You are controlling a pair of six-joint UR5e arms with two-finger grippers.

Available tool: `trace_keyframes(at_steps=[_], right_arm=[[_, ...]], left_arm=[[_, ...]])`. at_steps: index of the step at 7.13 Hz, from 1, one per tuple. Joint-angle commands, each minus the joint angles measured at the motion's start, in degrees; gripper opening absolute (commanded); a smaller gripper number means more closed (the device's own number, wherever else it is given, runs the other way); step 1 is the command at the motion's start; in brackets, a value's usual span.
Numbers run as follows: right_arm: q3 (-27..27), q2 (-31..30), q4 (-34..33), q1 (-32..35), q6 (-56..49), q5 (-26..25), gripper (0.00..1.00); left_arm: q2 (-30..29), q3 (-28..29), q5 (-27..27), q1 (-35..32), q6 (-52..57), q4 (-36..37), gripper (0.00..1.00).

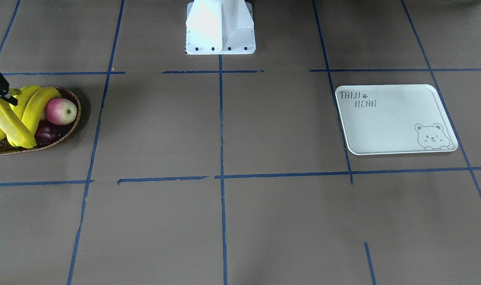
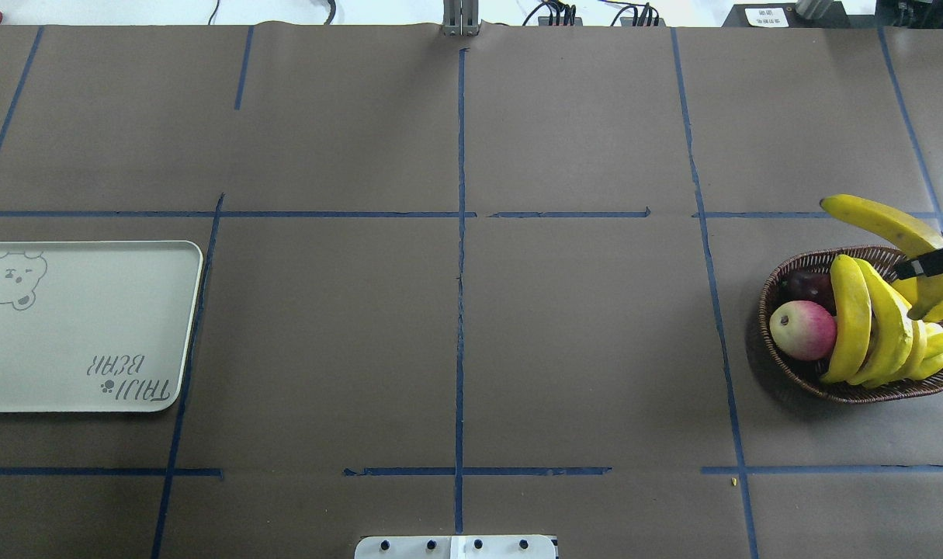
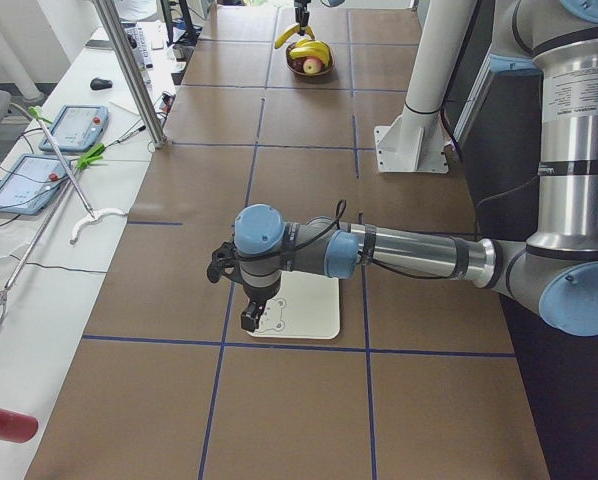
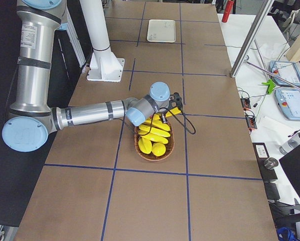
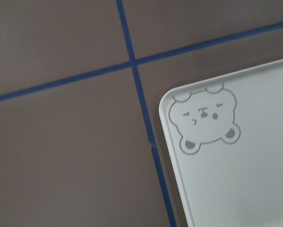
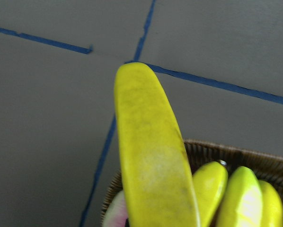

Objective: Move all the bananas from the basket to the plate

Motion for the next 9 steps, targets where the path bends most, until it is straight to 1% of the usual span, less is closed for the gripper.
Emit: trace_keyframes(at_steps=[1, 2, 3, 4, 5, 6, 7, 8, 9], right_arm=[[2.7, 5.9, 0.2, -7.4, 13.5, -1.6, 0.02], [4.7, 9.0, 0.2, -11.5, 21.6, -5.2, 0.02], [5.9, 12.2, 0.2, -15.3, 28.9, -9.3, 0.02], [6.5, 14.7, 0.2, -18.1, 34.6, -12.4, 0.02], [6.5, 17.4, 0.2, -21.2, 37.8, -15.1, 0.02], [6.3, 20.3, 0.1, -25.1, 41.8, -20.5, 0.02], [6.2, 22.5, 0.2, -28.5, 45.2, -24.8, 0.02], [6.2, 24.5, 0.2, -30.9, 47.5, -27.7, 0.02], [5.9, 26.5, 0.1, -33.3, 48.5, -29.8, 0.02]], left_arm=[[-1.0, 0.0, -8.9, 0.9, -8.8, -2.5, 1.00], [-1.1, -1.8, -9.3, 3.0, -18.1, -6.3, 1.00], [-1.8, -2.0, -9.3, 6.8, -29.7, -12.7, 1.00], [-2.7, -2.2, -9.4, 11.7, -39.6, -19.3, 1.00], [-2.8, -2.2, -9.5, 16.5, -49.8, -27.3, 1.00], [-2.9, -2.2, -9.1, 20.8, -63.1, -32.7, 1.00], [-5.6, -2.2, -8.9, 23.9, -77.4, -37.2, 1.00], [-8.7, -2.3, -8.6, 25.7, -87.3, -37.5, 1.00], [-11.0, -2.3, -8.5, 28.6, -91.5, -37.7, 1.00]])
